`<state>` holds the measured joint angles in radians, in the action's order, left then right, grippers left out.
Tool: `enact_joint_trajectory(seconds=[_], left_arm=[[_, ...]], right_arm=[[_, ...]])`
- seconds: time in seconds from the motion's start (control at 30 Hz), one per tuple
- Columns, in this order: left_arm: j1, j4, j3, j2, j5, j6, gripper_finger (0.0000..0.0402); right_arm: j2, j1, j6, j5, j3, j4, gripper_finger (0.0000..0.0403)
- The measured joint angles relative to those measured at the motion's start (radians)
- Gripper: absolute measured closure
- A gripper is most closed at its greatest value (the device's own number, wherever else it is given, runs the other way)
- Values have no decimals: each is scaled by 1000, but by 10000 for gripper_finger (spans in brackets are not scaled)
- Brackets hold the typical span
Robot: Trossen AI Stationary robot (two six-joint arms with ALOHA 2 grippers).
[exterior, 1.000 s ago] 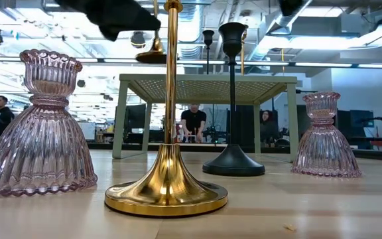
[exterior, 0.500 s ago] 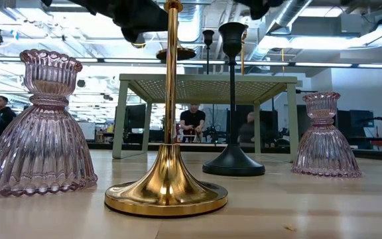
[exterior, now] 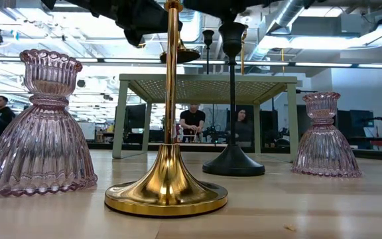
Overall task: Pick & Place candle stick holders
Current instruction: Put the top gold candle holder on the shelf aligned with the other gold candle holder
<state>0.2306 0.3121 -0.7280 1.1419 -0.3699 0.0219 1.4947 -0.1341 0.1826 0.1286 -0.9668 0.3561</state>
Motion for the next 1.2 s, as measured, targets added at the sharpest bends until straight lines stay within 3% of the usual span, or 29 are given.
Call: enact_joint_trajectory(seconds=[0.77,1.2], left_arm=[[0,44,0,0,-3,0,391],[-17,121,0,69,3,0,389]], right_arm=[[33,5,-10,-1,-32,53,289],[33,5,-16,-2,-31,57,344]])
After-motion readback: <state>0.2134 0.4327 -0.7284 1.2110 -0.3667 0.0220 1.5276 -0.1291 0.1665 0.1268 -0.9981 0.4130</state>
